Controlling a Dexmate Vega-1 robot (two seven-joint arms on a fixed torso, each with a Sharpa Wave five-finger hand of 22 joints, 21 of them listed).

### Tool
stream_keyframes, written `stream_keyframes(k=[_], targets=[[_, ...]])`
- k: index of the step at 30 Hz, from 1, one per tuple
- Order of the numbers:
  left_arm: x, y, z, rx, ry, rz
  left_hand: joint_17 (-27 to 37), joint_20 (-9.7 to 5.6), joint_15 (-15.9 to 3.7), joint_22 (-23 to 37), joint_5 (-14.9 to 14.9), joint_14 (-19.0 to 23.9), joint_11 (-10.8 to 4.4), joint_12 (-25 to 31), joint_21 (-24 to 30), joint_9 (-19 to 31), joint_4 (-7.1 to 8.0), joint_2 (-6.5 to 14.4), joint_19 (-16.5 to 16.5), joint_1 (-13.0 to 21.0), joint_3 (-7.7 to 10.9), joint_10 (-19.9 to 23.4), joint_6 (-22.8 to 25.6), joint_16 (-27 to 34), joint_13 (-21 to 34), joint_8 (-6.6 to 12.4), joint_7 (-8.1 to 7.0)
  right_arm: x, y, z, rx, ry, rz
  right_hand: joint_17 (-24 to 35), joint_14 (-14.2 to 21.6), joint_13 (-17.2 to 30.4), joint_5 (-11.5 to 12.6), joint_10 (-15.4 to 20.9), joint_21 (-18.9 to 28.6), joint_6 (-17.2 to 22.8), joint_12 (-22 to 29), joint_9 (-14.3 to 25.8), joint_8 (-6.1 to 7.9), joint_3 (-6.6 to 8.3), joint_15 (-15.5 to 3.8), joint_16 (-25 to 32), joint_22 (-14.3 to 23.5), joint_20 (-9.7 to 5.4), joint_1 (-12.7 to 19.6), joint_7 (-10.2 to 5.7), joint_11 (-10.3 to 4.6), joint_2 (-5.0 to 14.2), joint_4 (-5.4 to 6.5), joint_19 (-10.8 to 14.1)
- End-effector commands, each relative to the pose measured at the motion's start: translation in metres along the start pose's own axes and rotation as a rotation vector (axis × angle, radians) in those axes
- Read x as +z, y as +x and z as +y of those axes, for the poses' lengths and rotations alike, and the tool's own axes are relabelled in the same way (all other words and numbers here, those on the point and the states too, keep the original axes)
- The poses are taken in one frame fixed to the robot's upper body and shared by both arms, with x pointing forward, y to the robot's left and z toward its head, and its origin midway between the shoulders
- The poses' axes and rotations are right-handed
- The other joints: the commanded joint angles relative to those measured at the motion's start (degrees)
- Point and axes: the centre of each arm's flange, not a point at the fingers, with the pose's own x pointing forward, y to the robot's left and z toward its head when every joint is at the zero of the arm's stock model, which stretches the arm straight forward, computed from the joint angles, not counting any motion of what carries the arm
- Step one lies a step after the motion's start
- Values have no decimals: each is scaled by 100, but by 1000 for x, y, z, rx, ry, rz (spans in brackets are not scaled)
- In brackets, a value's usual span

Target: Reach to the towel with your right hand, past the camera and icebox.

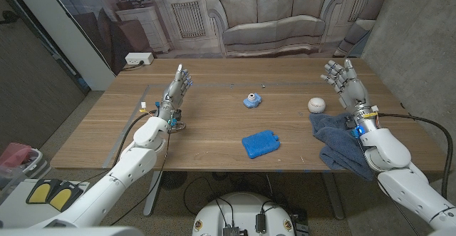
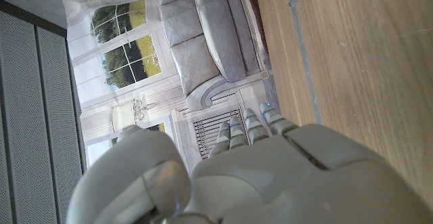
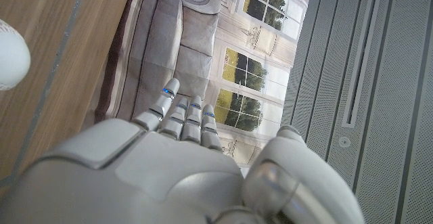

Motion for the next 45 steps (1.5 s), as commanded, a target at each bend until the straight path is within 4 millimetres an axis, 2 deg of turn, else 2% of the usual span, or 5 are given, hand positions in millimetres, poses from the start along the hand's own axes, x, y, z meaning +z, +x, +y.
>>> stream_keyframes(k=[1,14,26,45], targets=[[-2,4,1,-2,-4,5,8,-251,1,9,-10,25,-19,20,35,7,-1,19,43,41,-38,38,45,29,32,9,1,5,-10,-7,-24,-13,-5,-5,50,8,9,56,-41,30,14,34,47,-9,-10,8,35,-169,4,-13,-3,8,-14,42],[-1,7,4,1,1,11,9,-250,4,10,-15,25,-2,18,34,7,1,21,43,46,-43,44,55,26,32,8,8,8,-25,-18,-53,-15,-3,-5,54,5,9,68,-71,34,17,34,44,-17,-11,4,36,-178,3,-20,-2,8,-20,59],[2,13,-4,-9,17,12,9,-250,0,10,-19,24,-27,14,33,7,2,22,44,49,-48,39,50,24,32,3,3,15,-43,-30,-82,-34,-19,-6,55,3,10,75,-106,38,18,34,41,-24,-18,-1,37,-175,1,-27,-13,11,-25,75],[6,-1,4,11,37,22,9,-251,7,10,-27,29,-21,10,32,8,4,23,43,55,-56,40,60,23,32,2,0,25,-66,-28,-89,-75,-12,-7,81,-1,14,107,-165,62,26,34,44,-38,-29,0,38,-177,0,-51,-40,13,-36,107]])
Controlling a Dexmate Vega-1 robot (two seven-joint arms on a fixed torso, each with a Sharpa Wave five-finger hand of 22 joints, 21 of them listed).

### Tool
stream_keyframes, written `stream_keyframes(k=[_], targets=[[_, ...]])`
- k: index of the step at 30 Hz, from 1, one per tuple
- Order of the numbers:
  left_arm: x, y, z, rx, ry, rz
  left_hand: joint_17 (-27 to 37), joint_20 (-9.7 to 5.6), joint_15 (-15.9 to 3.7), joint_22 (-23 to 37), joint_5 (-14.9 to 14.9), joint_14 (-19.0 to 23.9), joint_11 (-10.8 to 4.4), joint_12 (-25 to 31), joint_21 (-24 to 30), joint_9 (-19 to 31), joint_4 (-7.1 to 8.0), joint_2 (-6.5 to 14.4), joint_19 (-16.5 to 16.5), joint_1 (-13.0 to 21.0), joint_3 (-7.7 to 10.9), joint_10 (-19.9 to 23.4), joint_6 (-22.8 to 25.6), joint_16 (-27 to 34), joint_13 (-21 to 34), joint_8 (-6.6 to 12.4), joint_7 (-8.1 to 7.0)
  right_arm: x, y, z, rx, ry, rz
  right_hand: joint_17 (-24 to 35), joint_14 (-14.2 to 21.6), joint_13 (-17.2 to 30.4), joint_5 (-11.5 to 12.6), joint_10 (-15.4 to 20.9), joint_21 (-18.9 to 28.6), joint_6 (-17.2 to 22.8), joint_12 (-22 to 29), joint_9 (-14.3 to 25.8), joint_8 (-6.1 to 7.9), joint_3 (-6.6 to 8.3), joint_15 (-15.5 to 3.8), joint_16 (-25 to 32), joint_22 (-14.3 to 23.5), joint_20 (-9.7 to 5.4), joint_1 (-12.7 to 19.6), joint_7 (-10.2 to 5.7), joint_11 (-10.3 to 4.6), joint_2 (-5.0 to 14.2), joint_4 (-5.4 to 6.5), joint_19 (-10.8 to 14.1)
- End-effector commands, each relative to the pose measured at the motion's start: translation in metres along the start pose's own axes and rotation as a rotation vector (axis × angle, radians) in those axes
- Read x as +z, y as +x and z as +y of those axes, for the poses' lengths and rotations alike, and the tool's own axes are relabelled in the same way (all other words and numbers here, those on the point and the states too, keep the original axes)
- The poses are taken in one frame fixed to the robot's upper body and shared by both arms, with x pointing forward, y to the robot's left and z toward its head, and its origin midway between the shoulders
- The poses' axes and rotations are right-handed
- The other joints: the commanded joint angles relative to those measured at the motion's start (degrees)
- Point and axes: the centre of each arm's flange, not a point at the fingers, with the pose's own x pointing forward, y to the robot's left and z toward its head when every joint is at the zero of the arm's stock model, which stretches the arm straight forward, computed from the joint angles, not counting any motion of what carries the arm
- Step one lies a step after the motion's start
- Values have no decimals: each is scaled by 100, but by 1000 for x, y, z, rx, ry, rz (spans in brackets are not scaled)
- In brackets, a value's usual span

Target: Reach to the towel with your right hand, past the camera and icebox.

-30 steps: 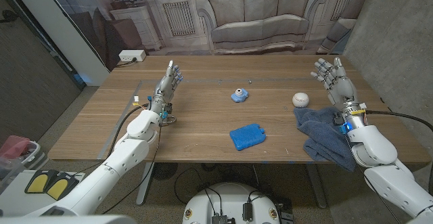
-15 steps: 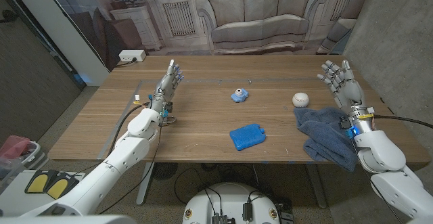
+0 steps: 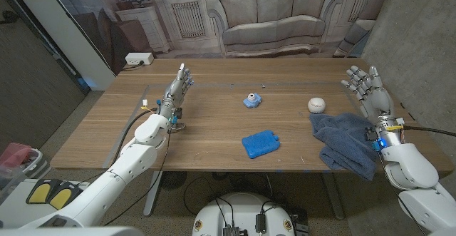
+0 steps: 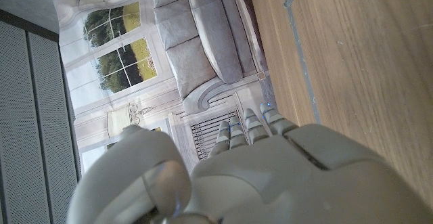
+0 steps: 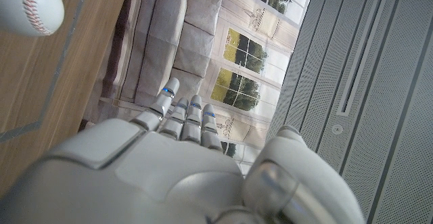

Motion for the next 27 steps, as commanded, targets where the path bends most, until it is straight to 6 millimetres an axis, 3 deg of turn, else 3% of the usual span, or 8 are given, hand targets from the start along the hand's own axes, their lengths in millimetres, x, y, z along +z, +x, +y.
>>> stream_keyframes(k=[1,16,27], targets=[[3,-7,4,10,9,1,11,-249,-13,10,-27,8,-16,11,32,9,-12,1,44,33,-40,44,7,23,32,2,14,6,-16,0,-11,-24,6,-7,42,-2,14,77,-23,32,27,34,44,-23,11,1,9,-179,0,-19,-6,14,-21,45],[2,8,3,-14,-4,-15,11,-249,-22,10,-31,7,-22,11,32,9,-10,1,45,36,-46,52,9,21,33,0,14,13,-43,8,-57,-144,6,-7,66,-4,17,128,-64,67,43,34,51,-34,-13,3,10,-184,-3,-39,-28,14,-28,70],[-1,4,-1,-21,-22,-34,11,-246,-13,10,-34,6,-33,11,32,10,-9,2,45,38,-48,55,16,20,33,1,21,23,-52,12,-57,-257,13,-9,78,-6,24,149,-102,98,47,34,57,-43,-38,0,11,-185,2,-55,-45,12,-39,93]])
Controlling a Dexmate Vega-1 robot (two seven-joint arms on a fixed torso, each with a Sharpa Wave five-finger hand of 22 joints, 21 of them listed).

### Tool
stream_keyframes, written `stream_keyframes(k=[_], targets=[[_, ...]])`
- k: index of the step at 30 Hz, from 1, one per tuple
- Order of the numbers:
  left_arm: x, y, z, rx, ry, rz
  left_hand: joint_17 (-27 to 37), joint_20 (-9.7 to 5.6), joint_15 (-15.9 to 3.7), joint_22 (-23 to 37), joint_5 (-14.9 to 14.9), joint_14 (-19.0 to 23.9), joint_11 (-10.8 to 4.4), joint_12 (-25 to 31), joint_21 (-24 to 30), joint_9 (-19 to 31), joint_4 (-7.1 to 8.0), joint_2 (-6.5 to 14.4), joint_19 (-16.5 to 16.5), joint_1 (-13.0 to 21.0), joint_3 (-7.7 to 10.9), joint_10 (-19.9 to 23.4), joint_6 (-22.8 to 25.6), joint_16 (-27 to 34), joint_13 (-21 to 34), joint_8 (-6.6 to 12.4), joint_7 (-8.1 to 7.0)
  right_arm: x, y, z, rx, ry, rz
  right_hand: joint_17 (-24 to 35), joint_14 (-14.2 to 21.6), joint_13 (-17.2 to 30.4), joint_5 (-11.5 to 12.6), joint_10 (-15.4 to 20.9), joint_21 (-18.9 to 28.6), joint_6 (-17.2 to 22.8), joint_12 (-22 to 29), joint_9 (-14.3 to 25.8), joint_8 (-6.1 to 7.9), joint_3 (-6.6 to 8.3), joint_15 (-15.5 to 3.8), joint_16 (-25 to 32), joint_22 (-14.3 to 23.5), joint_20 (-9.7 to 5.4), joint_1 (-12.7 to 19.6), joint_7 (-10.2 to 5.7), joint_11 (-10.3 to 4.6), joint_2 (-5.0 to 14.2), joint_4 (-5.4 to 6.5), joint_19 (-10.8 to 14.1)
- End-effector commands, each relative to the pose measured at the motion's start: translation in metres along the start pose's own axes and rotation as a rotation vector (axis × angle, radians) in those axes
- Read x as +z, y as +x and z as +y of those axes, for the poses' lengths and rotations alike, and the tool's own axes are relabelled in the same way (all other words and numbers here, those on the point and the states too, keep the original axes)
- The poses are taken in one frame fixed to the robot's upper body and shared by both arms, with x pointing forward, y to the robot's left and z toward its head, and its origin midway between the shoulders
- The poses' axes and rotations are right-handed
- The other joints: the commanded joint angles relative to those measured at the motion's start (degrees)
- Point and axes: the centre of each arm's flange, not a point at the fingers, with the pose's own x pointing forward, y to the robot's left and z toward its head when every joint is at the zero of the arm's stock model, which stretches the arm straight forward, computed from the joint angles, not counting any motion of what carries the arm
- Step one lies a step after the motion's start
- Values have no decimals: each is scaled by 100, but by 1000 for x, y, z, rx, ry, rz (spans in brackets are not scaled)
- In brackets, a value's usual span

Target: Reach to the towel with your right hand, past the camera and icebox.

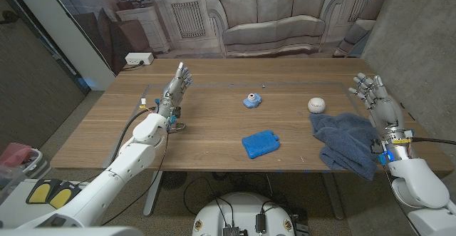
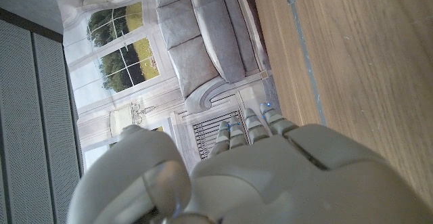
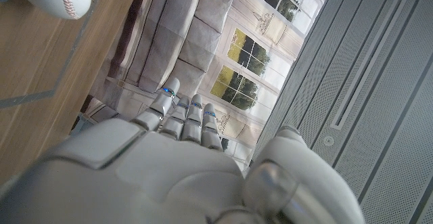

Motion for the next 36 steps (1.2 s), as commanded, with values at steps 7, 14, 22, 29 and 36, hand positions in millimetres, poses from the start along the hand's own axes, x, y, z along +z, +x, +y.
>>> stream_keyframes(k=[7,14,22,29,36], targets=[[-3,-3,-8,-6,-6,-17,12,-247,-17,11,-35,7,8,8,32,10,-9,4,47,40,-50,21,19,20,33,1,19,8,-15,3,-5,-165,13,19,59,18,27,59,-52,66,51,34,57,-23,-20,-1,12,-160,5,-23,-17,12,-21,77],[-4,-4,-10,-2,-4,-7,12,-247,-17,11,-37,7,8,9,31,10,-8,4,46,42,-52,24,23,19,33,2,16,4,-15,0,-13,-232,16,18,104,17,33,90,-76,92,60,34,62,-33,-71,11,13,-175,6,-54,-43,3,-29,103],[-9,-4,-11,9,2,11,12,-245,-18,11,-39,13,5,10,31,10,-7,6,46,44,-54,32,33,21,33,4,14,2,-15,-5,10,-293,32,17,135,16,42,135,-94,113,74,34,65,-46,-106,16,13,-206,3,-80,-63,-7,-35,151],[-5,-3,-14,16,-6,0,12,-244,-19,11,-40,18,2,11,31,10,-6,7,47,45,-55,35,36,23,33,4,12,1,-14,-7,23,-350,25,18,154,15,48,139,-106,125,73,34,66,-50,-130,19,14,-226,1,-107,-73,-4,-36,174],[1,-2,-13,27,-39,-15,12,-243,-18,11,-42,25,12,14,32,10,-5,8,51,47,-57,47,52,24,33,8,12,-3,-9,-9,40,-362,7,18,189,15,58,161,-122,157,78,35,73,-70,-165,25,14,-253,-12,-129,-108,-26,-40,220]])
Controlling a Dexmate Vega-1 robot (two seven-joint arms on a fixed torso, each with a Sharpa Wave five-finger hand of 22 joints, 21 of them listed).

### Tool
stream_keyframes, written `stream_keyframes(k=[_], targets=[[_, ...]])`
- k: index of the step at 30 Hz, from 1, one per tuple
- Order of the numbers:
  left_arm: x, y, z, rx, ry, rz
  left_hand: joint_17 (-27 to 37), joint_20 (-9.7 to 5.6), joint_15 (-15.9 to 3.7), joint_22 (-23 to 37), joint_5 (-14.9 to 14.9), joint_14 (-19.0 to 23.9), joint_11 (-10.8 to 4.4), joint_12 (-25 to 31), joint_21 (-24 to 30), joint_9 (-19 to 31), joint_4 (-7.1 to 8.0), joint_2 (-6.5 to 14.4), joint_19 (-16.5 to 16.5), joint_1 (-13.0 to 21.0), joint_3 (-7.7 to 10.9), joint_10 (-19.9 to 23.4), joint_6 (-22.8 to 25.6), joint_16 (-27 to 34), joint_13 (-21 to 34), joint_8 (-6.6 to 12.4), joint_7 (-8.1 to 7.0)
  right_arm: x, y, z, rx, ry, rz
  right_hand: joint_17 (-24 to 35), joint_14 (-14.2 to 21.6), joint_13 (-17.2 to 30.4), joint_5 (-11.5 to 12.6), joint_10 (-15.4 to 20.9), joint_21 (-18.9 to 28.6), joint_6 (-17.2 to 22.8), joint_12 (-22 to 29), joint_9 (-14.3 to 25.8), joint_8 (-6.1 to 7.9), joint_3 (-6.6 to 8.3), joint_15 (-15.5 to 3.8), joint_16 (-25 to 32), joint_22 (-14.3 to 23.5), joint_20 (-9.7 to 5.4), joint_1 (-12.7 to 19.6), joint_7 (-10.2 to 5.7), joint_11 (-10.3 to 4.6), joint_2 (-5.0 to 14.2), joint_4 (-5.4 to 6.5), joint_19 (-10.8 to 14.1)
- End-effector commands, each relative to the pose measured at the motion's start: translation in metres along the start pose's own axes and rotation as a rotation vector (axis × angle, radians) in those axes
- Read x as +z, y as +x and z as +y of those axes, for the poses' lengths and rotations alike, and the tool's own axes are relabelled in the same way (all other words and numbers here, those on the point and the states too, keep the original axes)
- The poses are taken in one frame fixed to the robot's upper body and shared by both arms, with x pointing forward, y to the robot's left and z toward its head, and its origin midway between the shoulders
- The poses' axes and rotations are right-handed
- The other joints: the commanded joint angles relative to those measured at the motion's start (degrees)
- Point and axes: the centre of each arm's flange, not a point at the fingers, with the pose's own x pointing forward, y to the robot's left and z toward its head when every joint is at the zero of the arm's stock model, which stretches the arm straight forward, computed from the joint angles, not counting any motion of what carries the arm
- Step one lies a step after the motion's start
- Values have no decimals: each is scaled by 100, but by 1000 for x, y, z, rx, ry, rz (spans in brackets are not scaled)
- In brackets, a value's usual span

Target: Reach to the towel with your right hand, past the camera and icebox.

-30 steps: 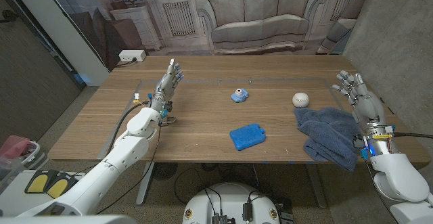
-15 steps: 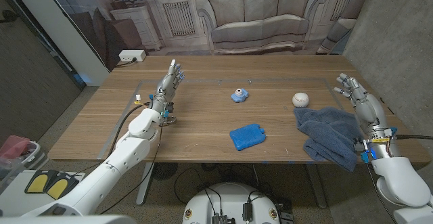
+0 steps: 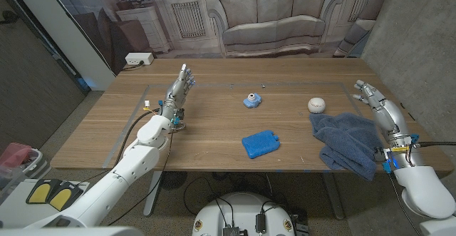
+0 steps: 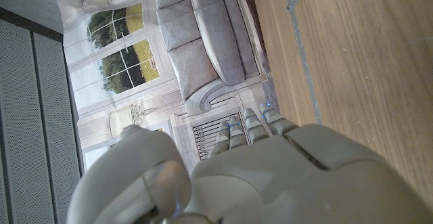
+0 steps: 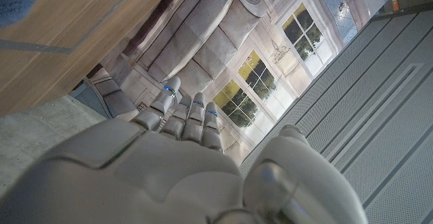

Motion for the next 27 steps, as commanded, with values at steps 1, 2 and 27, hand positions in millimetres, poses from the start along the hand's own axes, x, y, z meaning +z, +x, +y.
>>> stream_keyframes(k=[1,2,27], targets=[[7,1,0,16,-28,-13,12,-243,-17,11,2,27,9,14,32,11,-5,9,50,48,-57,49,52,25,33,8,12,-5,5,-2,21,-59,-22,16,68,14,38,33,-39,58,35,35,31,-34,-37,29,15,-253,-15,-32,-45,-30,0,82],[7,0,0,16,-25,-12,12,-244,-19,11,2,25,7,14,33,11,-5,9,52,48,-57,48,51,24,33,7,15,-5,5,-2,21,-69,-26,16,71,14,40,35,-43,58,35,35,30,-40,-46,28,15,-260,-19,-33,-67,-37,-1,91],[23,-8,-8,1,-33,-42,12,-233,-16,11,-3,36,-7,19,31,11,-1,16,50,55,-60,76,78,25,33,10,18,-7,-4,-10,-26,-271,-48,1,286,11,136,187,-108,182,72,36,50,-114,-227,53,13,-430,49,-124,-196,-178,-93,373]])
